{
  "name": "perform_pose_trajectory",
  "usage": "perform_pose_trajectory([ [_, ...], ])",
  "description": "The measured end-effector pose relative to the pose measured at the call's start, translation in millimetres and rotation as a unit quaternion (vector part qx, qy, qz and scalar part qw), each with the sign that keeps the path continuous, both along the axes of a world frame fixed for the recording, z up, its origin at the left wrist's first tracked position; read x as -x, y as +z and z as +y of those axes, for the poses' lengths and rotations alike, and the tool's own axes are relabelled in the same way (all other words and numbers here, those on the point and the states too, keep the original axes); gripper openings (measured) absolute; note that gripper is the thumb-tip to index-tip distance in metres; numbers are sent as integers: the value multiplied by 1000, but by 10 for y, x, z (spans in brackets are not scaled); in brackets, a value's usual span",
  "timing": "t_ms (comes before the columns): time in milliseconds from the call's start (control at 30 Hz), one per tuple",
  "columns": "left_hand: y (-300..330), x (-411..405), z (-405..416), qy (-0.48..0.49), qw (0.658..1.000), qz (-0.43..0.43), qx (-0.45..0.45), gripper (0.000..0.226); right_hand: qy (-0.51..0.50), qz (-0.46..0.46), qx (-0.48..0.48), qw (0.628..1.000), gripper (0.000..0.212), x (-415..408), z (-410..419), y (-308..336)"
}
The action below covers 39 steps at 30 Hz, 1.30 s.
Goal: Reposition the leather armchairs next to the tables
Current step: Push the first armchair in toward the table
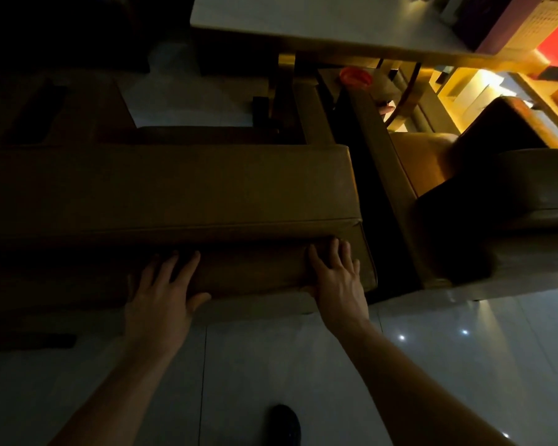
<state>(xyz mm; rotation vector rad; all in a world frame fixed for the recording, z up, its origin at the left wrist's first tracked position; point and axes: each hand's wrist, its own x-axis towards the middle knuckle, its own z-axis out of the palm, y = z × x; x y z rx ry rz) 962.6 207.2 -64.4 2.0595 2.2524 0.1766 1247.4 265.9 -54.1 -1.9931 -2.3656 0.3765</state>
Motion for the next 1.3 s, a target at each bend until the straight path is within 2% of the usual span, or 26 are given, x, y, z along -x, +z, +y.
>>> perform_pose_trajectory([
  [300,-46,-47,156,2,1000,-8,-15,73,-14,9,-7,1000,81,-22,143,12],
  [700,-54,-4,135,23,999,-25,13,74,-34,-8,-1,999,81,7,64,-35],
  [1300,-112,78,-125,-2,999,-28,-17,66,-35,-23,-17,999,73,34,-309,-127],
])
